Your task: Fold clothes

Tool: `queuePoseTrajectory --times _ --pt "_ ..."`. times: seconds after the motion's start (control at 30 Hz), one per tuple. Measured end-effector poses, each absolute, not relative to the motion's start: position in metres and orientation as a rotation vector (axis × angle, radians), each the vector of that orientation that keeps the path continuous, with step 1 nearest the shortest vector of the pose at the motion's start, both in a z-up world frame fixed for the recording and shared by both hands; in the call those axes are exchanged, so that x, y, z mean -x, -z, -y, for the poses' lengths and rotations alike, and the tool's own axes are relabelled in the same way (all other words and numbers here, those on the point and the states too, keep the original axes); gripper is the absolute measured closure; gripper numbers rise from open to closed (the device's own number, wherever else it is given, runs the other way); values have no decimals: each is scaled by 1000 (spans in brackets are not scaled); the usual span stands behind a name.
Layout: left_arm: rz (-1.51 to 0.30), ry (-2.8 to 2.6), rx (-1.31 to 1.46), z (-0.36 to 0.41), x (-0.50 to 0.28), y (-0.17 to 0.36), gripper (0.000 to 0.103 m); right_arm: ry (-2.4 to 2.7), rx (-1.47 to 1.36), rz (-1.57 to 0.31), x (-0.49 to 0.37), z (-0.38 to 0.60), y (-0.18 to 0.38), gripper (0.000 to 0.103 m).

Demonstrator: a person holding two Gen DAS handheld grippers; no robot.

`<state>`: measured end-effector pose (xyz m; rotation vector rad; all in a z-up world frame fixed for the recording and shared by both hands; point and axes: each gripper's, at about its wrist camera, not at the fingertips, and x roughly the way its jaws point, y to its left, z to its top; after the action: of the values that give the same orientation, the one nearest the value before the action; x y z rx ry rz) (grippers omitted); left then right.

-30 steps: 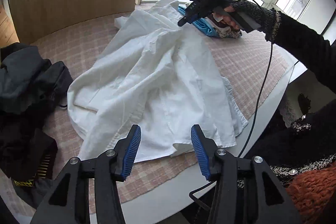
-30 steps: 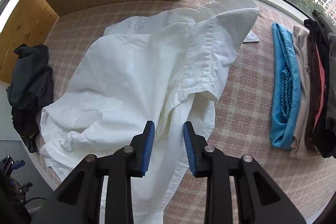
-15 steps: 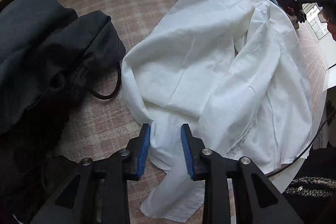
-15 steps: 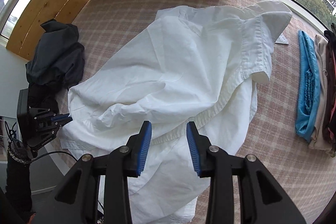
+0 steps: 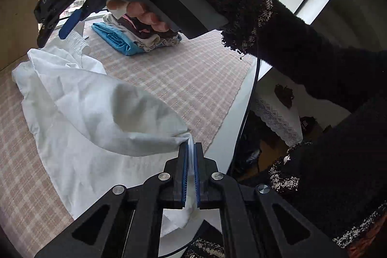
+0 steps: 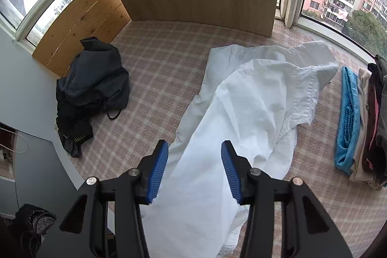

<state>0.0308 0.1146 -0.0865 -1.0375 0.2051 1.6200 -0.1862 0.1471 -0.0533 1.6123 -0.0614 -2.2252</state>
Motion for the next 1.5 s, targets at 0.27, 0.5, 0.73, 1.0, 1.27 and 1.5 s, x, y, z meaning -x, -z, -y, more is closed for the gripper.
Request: queuePoseTrajectory --times 0.27,0.5,0.73,1.0,1.27,1.5 --pt "-403 -1753 1112 -83 -46 96 64 2081 -1983 -182 179 -165 152 57" --pt "-377 -2067 1354 25 41 115 65 2172 -1852 -20 231 -165 127 57" --pt "-290 -2188 1373 46 108 133 65 2128 -1919 -27 305 -112 143 57" --pt "-158 -2171 1380 70 115 151 65 2044 -1968 -121 266 -85 136 57" --pt "-175 -2117 1366 81 68 158 65 1957 -2019 -213 227 -56 133 57" --pt "-156 -2102 1360 91 56 165 65 1911 -2196 -204 204 -27 200 57"
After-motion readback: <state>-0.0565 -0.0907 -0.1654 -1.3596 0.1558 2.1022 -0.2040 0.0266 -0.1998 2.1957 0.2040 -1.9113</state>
